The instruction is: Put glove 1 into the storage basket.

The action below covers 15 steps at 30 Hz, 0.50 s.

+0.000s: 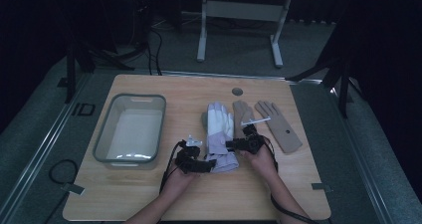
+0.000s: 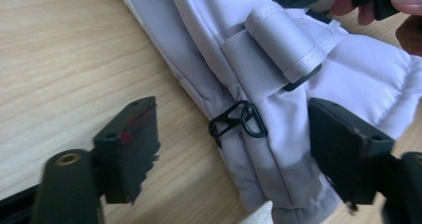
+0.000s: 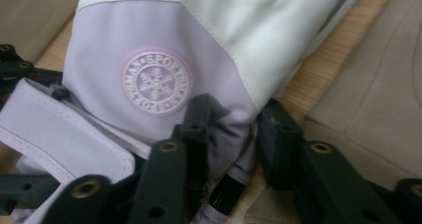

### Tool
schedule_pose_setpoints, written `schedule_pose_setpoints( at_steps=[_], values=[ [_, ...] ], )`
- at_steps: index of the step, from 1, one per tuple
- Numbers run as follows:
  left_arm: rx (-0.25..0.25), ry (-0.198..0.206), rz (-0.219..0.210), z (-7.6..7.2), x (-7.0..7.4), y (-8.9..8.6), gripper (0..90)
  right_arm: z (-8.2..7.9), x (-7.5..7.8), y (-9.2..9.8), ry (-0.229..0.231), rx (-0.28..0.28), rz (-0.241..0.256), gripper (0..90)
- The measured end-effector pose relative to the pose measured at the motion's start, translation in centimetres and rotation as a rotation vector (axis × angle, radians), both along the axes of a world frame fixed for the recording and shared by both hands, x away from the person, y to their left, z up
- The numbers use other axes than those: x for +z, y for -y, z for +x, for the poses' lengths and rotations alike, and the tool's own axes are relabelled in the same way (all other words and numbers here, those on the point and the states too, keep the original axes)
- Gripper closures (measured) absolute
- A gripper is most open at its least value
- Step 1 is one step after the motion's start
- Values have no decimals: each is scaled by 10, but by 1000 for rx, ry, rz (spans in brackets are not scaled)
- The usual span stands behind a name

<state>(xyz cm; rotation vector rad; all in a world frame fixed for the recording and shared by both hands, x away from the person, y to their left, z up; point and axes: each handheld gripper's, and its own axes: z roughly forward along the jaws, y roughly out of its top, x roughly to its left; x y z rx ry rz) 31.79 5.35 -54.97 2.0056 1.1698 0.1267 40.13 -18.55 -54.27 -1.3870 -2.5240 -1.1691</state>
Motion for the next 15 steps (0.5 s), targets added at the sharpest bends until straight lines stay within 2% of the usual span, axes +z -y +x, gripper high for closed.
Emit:
schedule_pose_setpoints(
  at_steps=[2, 3, 4, 5, 6, 7, 8, 9, 10, 11, 12, 15],
  values=[
    [-10, -9, -14, 0, 0, 0, 256, -2, 1, -2, 18, -1, -16, 723],
    [-32, -16, -25, 0, 0, 0, 349, -7, 3, -6, 59, -10, -49, 759],
    [-32, -16, -25, 0, 0, 0, 388, -7, 3, -6, 59, -10, -49, 759],
    [-56, -30, -42, 1, 0, -1, 446, -12, 5, -11, 100, -19, -84, 778],
    [-56, -30, -42, 1, 0, -1, 462, -14, 5, -12, 115, -24, -97, 783],
    [-59, -28, -37, 0, 0, 0, 462, -14, 5, -12, 115, -24, -97, 783],
    [-65, -31, -37, 0, 1, 0, 531, -16, 5, -14, 132, -36, -105, 790],
    [-70, -34, -39, 0, 2, 1, 531, -16, 5, -14, 132, -36, -105, 790],
    [-75, -27, -25, -1, 3, 1, 609, -18, 5, -14, 139, -45, -102, 796],
    [-75, -23, -20, -2, 4, 3, 609, -18, 5, -14, 139, -45, -102, 796],
    [-79, -11, -6, -3, 5, 4, 686, -19, 5, -15, 144, -50, -107, 802],
    [-83, -13, -5, -3, 6, 3, 736, -21, 6, -17, 159, -52, -120, 807]
  ],
)
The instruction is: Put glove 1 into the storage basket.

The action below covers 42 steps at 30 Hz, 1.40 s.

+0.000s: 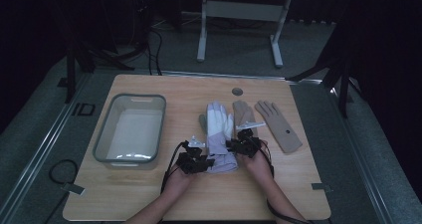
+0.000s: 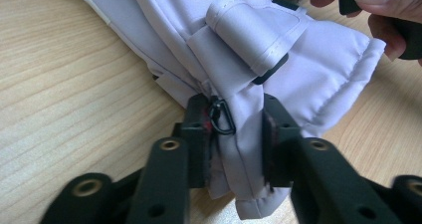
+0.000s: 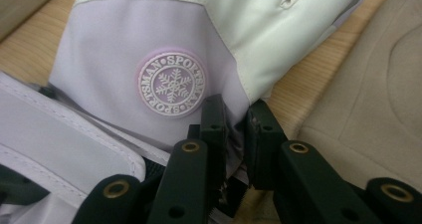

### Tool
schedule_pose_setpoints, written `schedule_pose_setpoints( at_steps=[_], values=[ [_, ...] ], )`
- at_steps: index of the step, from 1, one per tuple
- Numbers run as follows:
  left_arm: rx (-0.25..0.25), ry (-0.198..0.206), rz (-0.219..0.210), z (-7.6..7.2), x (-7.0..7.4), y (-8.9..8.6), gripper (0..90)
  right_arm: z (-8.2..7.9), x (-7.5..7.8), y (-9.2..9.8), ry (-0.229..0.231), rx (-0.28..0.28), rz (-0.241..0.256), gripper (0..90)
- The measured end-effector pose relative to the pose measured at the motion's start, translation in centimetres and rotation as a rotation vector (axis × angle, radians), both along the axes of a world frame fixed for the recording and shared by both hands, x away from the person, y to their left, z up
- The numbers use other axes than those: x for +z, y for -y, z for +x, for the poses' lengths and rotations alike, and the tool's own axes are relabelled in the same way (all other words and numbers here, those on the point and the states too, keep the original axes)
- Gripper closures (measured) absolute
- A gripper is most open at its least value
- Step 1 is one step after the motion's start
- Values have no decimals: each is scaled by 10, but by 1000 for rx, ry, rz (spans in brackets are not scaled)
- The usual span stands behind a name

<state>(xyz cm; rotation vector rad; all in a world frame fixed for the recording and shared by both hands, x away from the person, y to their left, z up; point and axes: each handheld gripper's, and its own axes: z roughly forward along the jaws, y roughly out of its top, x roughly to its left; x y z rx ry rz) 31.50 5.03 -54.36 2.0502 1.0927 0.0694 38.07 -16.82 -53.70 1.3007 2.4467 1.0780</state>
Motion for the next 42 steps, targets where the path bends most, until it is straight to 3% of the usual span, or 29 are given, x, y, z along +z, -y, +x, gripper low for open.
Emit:
schedule_pose_setpoints(
  at_steps=[5, 7, 10, 14, 23, 26, 33, 42],
  values=[
    [-19, -28, -31, 5, 3, -5, 762, -3, 3, -1, 19, -17, -3, 817],
    [-25, -30, -19, 6, 6, -5, 768, -4, 5, -1, 17, -20, 6, 820],
    [-36, -11, -1, 6, 11, -5, 773, -4, 8, 0, 24, -19, 12, 823],
    [-39, -9, -11, 7, 16, -8, 776, -4, 17, -1, 36, -20, 27, 823],
    [-65, 25, -13, 11, 48, -22, 775, -4, 45, -7, 65, -17, 61, 822],
    [-74, 47, 2, 10, 60, -28, 775, -5, 57, -12, 89, -12, 71, 822],
    [-74, 59, 10, 10, 71, -39, 775, -5, 70, -24, 108, -2, 80, 822],
    [-70, 82, 22, 9, 95, -68, 774, -4, 91, -49, 130, 22, 91, 822]
  ],
)
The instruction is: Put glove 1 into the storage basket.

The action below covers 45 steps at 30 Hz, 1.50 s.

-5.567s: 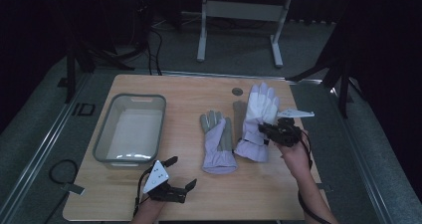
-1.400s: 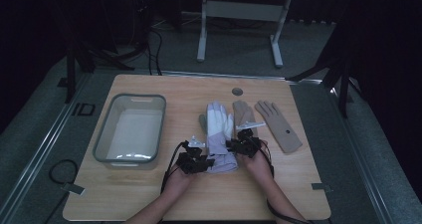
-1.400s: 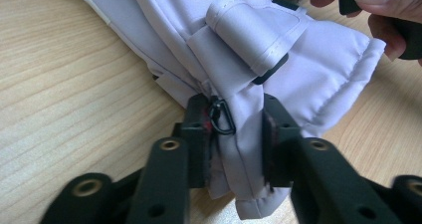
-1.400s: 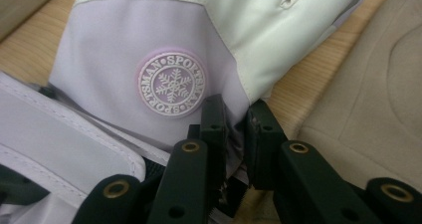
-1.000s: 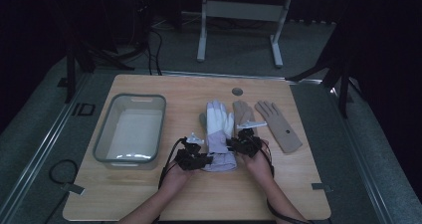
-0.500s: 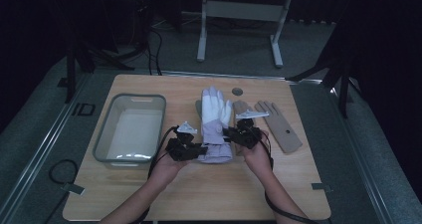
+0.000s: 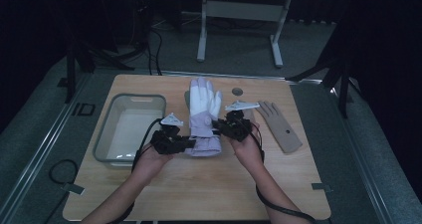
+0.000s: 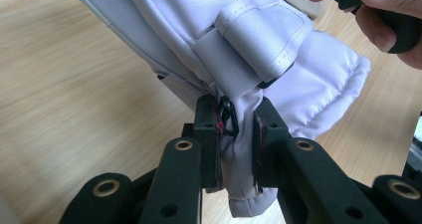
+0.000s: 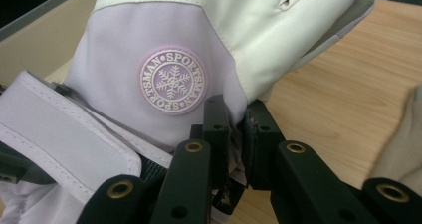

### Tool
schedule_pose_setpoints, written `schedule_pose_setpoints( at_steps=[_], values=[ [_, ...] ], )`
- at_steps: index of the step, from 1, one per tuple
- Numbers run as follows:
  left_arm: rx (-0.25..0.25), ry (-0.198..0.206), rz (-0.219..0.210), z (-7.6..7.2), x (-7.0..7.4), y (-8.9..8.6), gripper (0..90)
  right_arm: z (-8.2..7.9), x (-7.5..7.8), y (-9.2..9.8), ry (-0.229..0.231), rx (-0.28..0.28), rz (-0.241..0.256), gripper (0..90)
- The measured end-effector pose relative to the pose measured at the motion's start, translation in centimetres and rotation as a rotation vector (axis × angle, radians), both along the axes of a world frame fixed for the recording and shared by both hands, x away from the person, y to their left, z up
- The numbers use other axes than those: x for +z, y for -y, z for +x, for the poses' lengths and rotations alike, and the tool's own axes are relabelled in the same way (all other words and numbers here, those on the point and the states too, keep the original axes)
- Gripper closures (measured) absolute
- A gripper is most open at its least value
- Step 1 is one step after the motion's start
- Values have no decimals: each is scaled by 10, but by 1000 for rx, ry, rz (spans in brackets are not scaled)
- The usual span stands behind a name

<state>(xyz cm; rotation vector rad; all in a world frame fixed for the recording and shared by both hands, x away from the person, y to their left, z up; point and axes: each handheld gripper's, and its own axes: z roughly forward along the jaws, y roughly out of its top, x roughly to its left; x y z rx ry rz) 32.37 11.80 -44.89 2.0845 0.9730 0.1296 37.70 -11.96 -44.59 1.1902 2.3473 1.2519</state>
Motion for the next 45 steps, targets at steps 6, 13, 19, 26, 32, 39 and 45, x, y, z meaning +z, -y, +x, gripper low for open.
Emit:
schedule_pose_setpoints(
  at_steps=[6, 13, 19, 26, 32, 39, 45],
  values=[
    [7, 14, 10, -3, 9, -17, 774, 0, 9, -18, 13, 28, -2, 822],
    [26, 18, 20, -6, 17, -39, 774, 2, 16, -39, 21, 52, 0, 822],
    [43, 15, 28, -10, 22, -64, 773, 4, 21, -69, 22, 86, 4, 822],
    [80, 11, 28, -16, 28, -99, 774, 5, 27, -104, 25, 119, -3, 822],
    [89, 4, 52, -19, 35, -130, 773, 7, 29, -134, 20, 151, 3, 821],
    [115, -4, 66, -23, 38, -163, 773, 9, 30, -177, 22, 189, -5, 821],
    [155, -32, 73, -20, 29, -187, 773, 17, 23, -204, 7, 209, -10, 822]
  ],
)
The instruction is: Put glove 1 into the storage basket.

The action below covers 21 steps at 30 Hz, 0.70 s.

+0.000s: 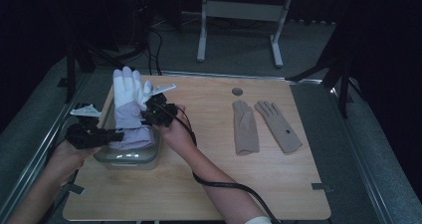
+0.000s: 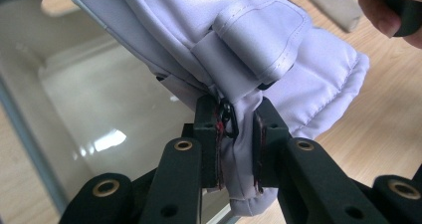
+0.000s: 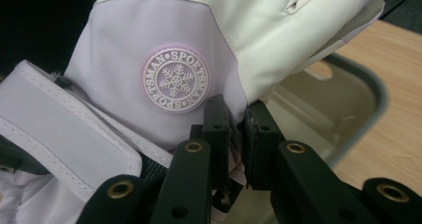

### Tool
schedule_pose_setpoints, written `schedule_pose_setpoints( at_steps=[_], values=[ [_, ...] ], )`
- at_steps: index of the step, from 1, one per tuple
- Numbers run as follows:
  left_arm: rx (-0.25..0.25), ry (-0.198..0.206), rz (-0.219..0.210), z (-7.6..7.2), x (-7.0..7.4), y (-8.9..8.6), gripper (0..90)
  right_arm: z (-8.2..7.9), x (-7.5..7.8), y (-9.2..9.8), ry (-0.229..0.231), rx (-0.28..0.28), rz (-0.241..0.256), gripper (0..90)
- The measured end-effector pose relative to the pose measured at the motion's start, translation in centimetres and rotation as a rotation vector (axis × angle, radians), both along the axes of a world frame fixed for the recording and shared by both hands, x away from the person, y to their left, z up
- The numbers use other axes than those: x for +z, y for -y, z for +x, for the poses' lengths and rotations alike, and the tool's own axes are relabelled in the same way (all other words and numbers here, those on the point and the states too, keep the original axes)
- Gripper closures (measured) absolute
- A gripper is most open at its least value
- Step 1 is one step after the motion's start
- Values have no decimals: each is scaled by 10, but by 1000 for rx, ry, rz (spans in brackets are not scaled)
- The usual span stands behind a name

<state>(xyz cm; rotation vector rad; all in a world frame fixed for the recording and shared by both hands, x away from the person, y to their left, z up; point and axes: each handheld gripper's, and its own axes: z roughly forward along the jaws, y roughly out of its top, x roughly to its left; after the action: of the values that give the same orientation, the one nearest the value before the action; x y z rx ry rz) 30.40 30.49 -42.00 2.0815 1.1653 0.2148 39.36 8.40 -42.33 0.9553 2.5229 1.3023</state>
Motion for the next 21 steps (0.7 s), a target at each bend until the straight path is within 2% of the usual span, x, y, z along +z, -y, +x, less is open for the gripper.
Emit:
schedule_pose_setpoints(
  at_steps=[4, 5, 6, 7, 8, 10, 11, 14, 15, 18, 21],
  values=[
    [7, -28, 2, 3, -10, -3, 773, 4, -11, -9, -22, 0, -16, 822],
    [8, -56, -15, 7, -22, -5, 773, 7, -21, -11, -42, 2, -26, 822],
    [8, -56, -15, 7, -22, -5, 773, 7, -21, -11, -42, 2, -26, 822],
    [4, -90, -30, 11, -32, -7, 772, 10, -31, -12, -66, 3, -41, 822],
    [7, -104, -29, 12, -37, -8, 772, 11, -36, -13, -75, 3, -50, 822],
    [5, -116, -30, 14, -41, -8, 770, 12, -41, -15, -85, 2, -63, 822],
    [8, -147, -32, 16, -49, -9, 770, 13, -49, -17, -98, 3, -81, 821],
    [7, -156, -21, 17, -54, -8, 769, 14, -55, -19, -113, 4, -101, 821],
    [3, -174, -10, 17, -57, -7, 767, 15, -60, -20, -132, 5, -115, 821],
    [8, -191, -14, 18, -60, -6, 764, 15, -64, -21, -149, 7, -127, 821],
    [-18, -207, 3, 17, -61, -3, 753, 16, -69, -22, -186, 11, -154, 819]
  ],
)
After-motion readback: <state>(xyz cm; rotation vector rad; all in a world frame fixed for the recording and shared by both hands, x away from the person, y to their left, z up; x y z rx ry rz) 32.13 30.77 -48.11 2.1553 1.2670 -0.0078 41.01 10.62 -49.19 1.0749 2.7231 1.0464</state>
